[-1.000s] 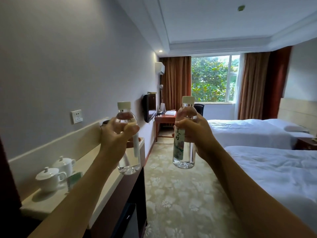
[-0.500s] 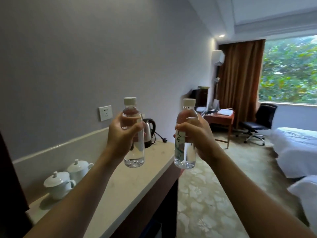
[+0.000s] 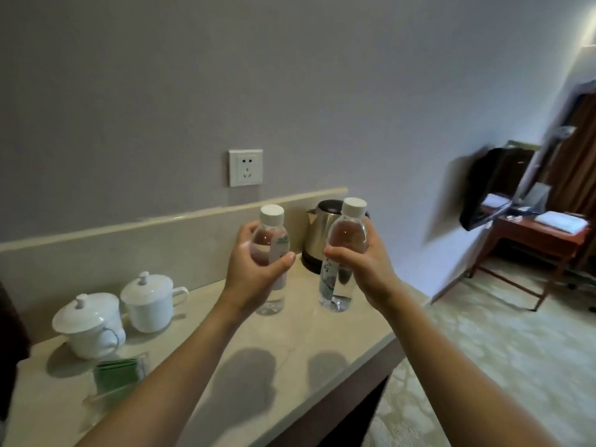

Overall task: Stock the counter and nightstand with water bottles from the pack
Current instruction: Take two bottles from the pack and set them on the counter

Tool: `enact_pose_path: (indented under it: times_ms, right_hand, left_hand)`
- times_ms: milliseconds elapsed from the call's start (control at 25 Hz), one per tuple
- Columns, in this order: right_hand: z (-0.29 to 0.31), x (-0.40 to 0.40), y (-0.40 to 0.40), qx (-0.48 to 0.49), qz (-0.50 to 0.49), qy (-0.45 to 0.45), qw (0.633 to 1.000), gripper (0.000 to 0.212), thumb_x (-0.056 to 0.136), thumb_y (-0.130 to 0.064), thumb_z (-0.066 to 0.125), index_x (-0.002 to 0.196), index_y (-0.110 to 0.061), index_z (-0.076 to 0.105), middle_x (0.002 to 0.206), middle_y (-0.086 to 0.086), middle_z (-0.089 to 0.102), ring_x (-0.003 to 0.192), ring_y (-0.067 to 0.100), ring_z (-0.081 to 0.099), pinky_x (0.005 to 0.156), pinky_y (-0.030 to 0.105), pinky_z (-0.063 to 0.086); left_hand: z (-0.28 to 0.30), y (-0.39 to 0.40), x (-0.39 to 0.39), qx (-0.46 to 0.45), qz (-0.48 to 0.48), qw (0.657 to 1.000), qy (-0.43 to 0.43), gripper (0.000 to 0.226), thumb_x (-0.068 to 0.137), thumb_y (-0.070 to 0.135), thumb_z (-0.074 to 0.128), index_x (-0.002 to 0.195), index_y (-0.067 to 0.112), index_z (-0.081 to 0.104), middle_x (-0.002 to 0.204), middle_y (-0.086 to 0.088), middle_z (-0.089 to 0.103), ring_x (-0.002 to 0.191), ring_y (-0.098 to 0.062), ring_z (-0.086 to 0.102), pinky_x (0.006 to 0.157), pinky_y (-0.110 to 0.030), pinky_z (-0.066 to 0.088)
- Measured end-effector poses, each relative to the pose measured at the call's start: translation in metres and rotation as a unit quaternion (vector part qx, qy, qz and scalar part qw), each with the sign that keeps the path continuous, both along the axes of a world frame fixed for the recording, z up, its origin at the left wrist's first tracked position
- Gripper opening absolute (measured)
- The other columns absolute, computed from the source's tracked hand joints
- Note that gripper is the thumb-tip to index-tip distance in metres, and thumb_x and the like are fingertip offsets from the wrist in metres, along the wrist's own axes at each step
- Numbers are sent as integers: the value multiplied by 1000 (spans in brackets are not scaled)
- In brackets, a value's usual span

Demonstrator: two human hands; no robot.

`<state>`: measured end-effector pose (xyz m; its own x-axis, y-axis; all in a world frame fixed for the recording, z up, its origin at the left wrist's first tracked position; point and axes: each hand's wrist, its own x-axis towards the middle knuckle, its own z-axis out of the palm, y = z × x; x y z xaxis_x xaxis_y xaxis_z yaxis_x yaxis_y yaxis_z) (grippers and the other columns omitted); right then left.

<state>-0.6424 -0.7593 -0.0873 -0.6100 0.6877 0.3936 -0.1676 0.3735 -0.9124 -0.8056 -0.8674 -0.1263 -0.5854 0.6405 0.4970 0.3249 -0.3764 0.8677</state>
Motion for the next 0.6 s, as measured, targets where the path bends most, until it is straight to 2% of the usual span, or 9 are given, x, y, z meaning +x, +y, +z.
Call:
enact_pose_path:
  times_ms: [40,160,240,320,440,520,600]
  right_hand:
    - [-12,-10,15,0,20,-18,1000,49,69,-18,76,113,-19,53,96,7,62,85,17,66,70,30,56]
    - [-54,-32,52,-3,74,-73,995,54,68,-18,80,114,-26,53,106,13,63,99,25,66,88,40,57]
    - [-78,-45,73,0,109,-100,989,56,66,-23,83,114,-29,54,107,14,62,102,28,63,94,48,55]
    - [-102,-55,92,-7,150,-114,982,58,64,-27,84,114,-34,55,105,8,63,102,28,63,96,51,53]
    - [-129,-65,113,-8,185,-131,974,65,60,-32,84,114,-46,53,106,-7,63,103,18,63,96,46,54]
    - [-141,-70,126,-31,210,-125,969,67,57,-33,84,116,-36,52,104,-7,63,101,15,63,94,42,54]
    - [-147,-73,133,-44,230,-115,965,59,58,-28,83,110,-27,54,93,-10,64,90,10,64,84,35,56]
  left_hand:
    - [-14,11,-3,-17,9,1000,-7,53,77,8,80,116,24,48,99,0,62,79,-4,66,66,-19,53]
    - [-55,36,-6,-55,51,997,-30,55,73,13,83,108,39,48,96,3,63,76,-2,63,69,-19,50]
    - [-74,50,-3,-58,87,994,-39,55,71,16,83,109,37,49,96,4,64,77,-1,62,69,-16,49]
    - [-89,63,1,-52,130,987,-77,56,69,17,84,111,33,50,99,1,65,82,-5,64,71,-16,50]
    - [-105,78,9,-43,199,975,-94,56,63,32,82,109,35,50,101,-3,65,86,-11,65,73,-18,51]
    - [-113,87,14,-43,243,965,-87,53,62,32,80,105,39,50,98,-2,65,83,-11,65,73,-18,51]
    - [-119,92,18,-43,270,959,-73,54,62,31,81,105,41,50,96,-2,66,82,-13,65,72,-20,53]
